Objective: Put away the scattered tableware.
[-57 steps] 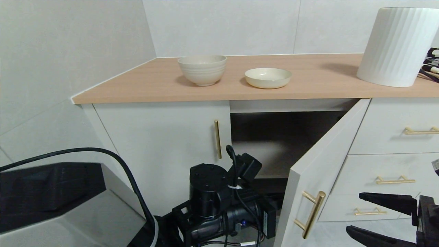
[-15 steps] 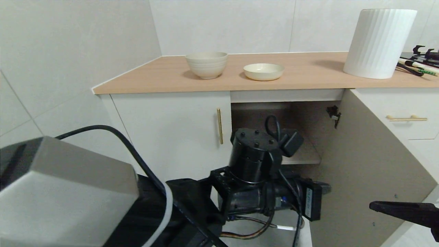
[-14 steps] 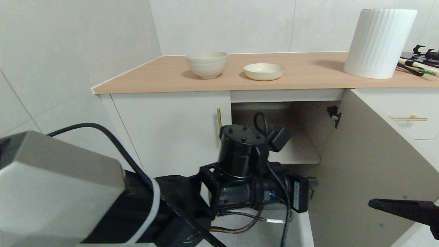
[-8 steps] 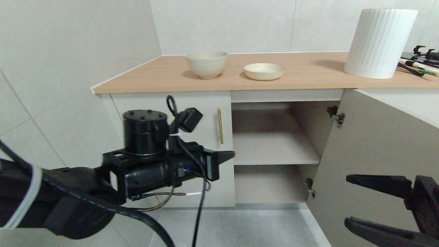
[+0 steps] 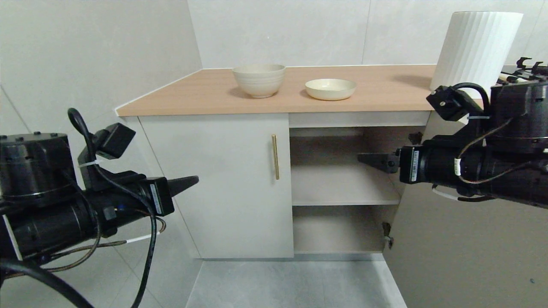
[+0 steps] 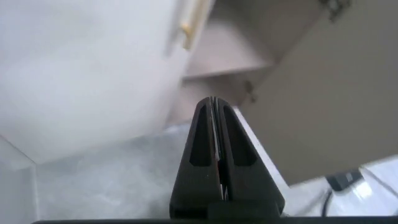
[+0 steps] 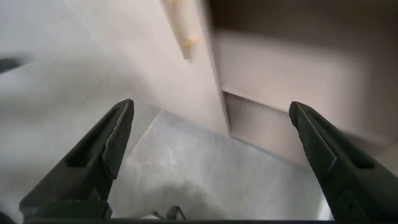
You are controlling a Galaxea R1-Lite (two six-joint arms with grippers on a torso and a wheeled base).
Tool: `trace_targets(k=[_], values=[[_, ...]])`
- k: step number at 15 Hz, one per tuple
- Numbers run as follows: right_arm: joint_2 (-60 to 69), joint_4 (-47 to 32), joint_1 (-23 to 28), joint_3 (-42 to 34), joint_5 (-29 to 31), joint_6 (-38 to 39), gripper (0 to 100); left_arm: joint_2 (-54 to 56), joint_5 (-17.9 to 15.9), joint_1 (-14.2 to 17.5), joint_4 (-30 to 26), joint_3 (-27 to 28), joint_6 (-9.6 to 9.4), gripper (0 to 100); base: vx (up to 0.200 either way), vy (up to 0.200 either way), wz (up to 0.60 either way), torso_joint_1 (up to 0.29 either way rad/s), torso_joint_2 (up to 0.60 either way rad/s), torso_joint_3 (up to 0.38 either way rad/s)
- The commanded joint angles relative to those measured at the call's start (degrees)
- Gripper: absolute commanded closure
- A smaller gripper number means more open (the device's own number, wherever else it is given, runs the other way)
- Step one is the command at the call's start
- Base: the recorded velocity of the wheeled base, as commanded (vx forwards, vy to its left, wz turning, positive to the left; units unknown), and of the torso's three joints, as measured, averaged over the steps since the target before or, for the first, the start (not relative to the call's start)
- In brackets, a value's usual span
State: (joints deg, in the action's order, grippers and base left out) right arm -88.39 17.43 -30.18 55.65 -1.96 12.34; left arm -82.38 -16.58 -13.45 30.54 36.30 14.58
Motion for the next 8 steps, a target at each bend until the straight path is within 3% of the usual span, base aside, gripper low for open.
trace_targets(k=[1, 2, 8], values=[[-2.66, -0.03, -0.75, 0.86, 1.87, 1.20, 0, 2.67, 1.29, 1.32, -5.93, 3.69, 0.19, 100, 0.000, 0.000, 0.00, 0.000, 0.00, 0.000], [-1.43, -0.03, -0.75, 0.34, 3.63, 1.64, 0, 2.93, 1.90, 1.32, -7.07, 4.39, 0.71, 0, 0.000, 0.000, 0.00, 0.000, 0.00, 0.000], [2.96, -5.22, -0.93, 1.92, 5.83, 2.43, 0, 6.27, 2.96, 1.32, -6.63, 5.18, 0.89, 0, 0.000, 0.000, 0.00, 0.000, 0.00, 0.000]])
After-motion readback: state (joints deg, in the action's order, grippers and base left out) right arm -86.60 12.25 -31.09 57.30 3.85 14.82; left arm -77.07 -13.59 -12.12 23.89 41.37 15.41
